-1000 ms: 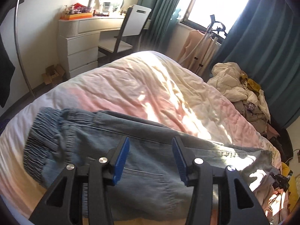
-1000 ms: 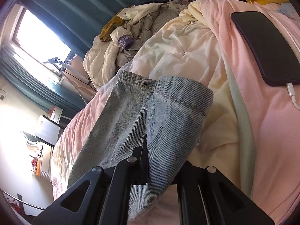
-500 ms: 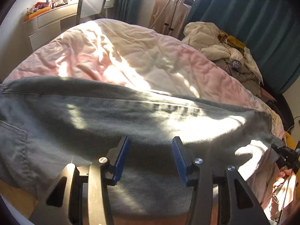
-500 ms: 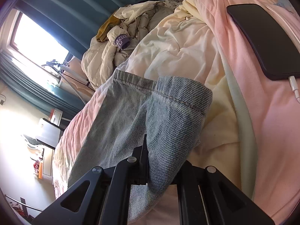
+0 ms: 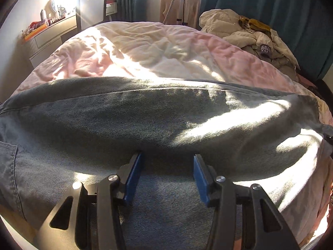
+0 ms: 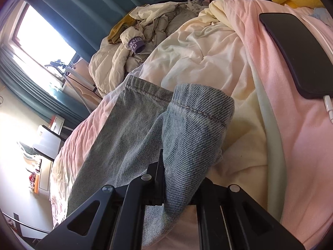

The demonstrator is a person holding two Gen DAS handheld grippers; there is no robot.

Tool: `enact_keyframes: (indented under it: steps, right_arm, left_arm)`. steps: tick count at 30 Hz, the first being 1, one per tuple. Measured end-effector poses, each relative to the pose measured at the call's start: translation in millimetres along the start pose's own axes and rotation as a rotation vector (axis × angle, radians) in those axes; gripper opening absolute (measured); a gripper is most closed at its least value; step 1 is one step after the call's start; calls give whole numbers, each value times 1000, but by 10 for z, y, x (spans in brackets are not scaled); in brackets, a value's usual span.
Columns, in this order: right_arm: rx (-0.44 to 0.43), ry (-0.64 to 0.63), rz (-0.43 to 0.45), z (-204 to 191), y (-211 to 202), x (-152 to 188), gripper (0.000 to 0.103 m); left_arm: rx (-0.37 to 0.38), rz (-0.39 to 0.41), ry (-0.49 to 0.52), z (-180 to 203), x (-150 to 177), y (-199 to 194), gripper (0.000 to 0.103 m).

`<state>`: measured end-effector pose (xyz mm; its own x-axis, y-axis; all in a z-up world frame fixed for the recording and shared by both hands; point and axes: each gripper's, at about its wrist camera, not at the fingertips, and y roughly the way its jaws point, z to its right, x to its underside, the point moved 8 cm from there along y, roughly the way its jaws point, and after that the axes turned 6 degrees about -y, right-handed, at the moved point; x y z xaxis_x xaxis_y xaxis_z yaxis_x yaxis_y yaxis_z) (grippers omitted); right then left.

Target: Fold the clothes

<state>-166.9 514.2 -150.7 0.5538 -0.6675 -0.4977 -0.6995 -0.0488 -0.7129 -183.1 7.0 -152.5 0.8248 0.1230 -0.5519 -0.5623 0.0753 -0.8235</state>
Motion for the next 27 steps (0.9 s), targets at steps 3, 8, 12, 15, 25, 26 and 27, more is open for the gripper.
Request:
enact_keyframes:
  steps: [3,8,12,15,25,26,27]
  right_arm:
    - [4,-8,0,-7,-9,-2,6]
    - [10,-23,20,-53,-65,-28,6]
    - [24,-76,78,-218,-206,-87,6]
    - [31,-118,136,-464,-386,-153,6]
    - [9,-517,338,-2233,-1046,-9,6]
    - [8,-567,346,-2435,-1065,81,6]
    - [10,-619,352,-2637,-1073,187,6]
  left_arm:
    - [-4,-9,10,12,4,25,50]
    - [-11,-22,36,22,22,68,50]
    - [3,-38,66,33,6,62,50]
    - [23,-54,78,29,-12,46,50]
    - [134,53,-40,-376,-435,-486,50]
    - [143,79,-55,-456,-488,-560,50]
    - [148,102,-68,-538,-533,-627,50]
